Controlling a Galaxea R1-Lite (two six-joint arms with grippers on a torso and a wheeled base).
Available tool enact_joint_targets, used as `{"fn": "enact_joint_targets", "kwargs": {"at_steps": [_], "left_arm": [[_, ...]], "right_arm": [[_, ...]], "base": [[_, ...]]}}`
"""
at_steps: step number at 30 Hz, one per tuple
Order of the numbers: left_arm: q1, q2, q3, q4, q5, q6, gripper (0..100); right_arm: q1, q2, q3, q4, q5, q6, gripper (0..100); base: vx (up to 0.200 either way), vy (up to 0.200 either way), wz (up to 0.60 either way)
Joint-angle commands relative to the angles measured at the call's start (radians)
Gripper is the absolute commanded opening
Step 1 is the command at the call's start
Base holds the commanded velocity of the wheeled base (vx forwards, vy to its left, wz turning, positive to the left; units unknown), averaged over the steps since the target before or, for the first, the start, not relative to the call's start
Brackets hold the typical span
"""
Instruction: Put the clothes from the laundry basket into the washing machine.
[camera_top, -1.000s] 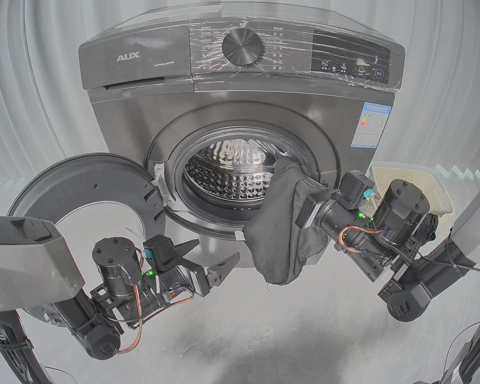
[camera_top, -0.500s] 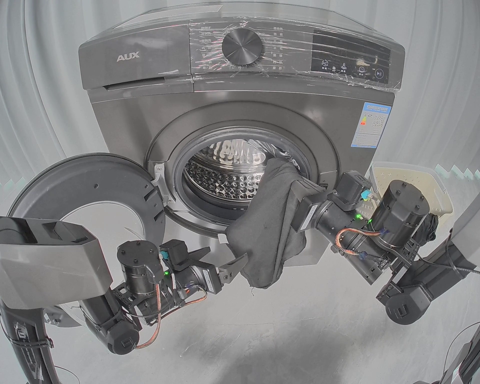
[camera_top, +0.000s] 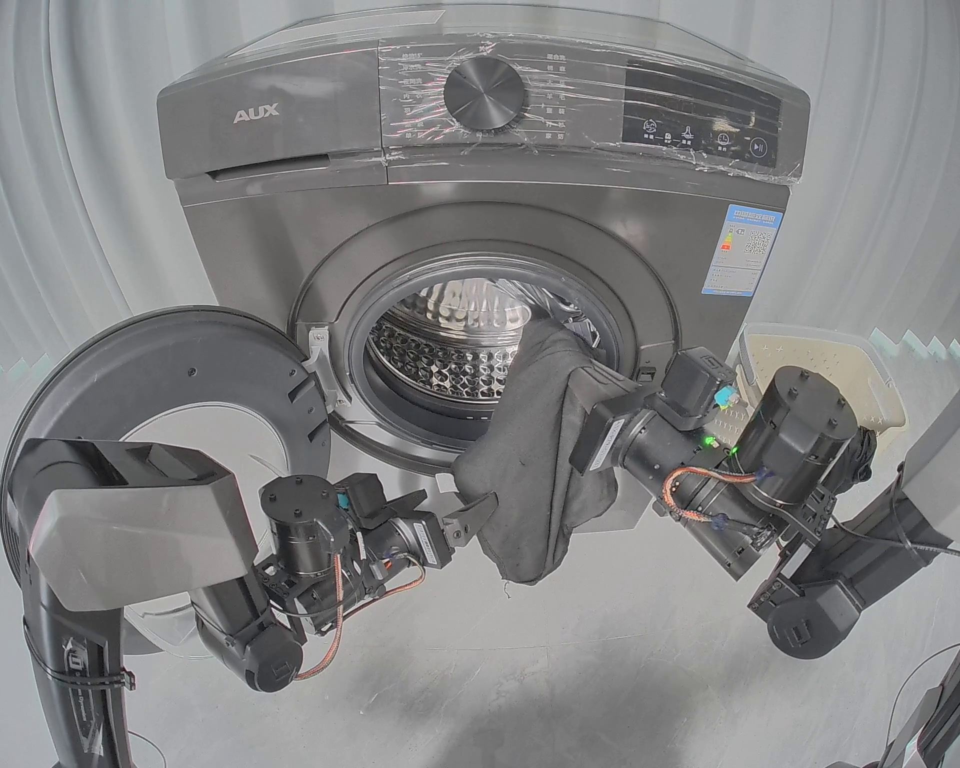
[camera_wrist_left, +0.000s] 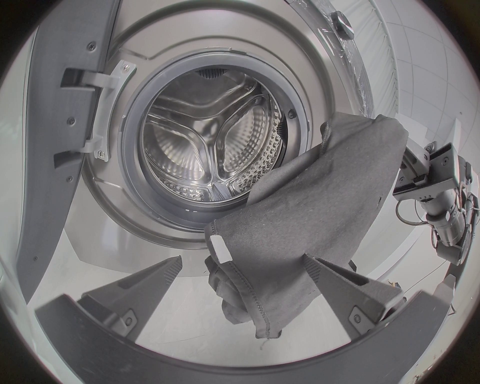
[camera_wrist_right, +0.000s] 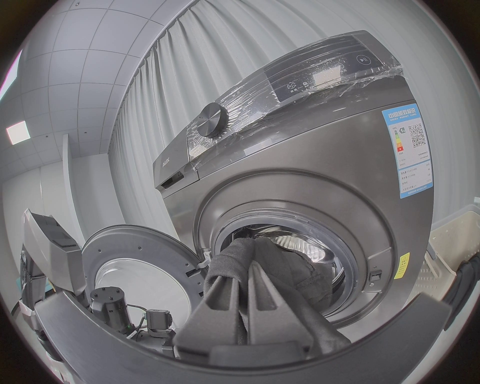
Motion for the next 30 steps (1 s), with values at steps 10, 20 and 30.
{"fn": "enact_joint_targets", "kwargs": {"at_steps": [10, 20, 30], "left_arm": [[0.016, 0.08, -0.091, -0.002, -0.077, -0.084, 100], [0.016, 0.081, -0.114, -0.002, -0.106, -0.142, 100], [0.014, 0.115, -0.156, -0.002, -0.106, -0.144, 100]], "right_arm": [[0.02, 0.001, 0.009, -0.004, -0.002, 0.003, 0], [0.038, 0.003, 0.009, -0.004, -0.005, 0.006, 0], [0.046, 0.004, 0.011, -0.007, -0.008, 0.009, 0]], "base": [[0.0, 0.0, 0.0], [0.0, 0.0, 0.0], [0.0, 0.0, 0.0]]}}
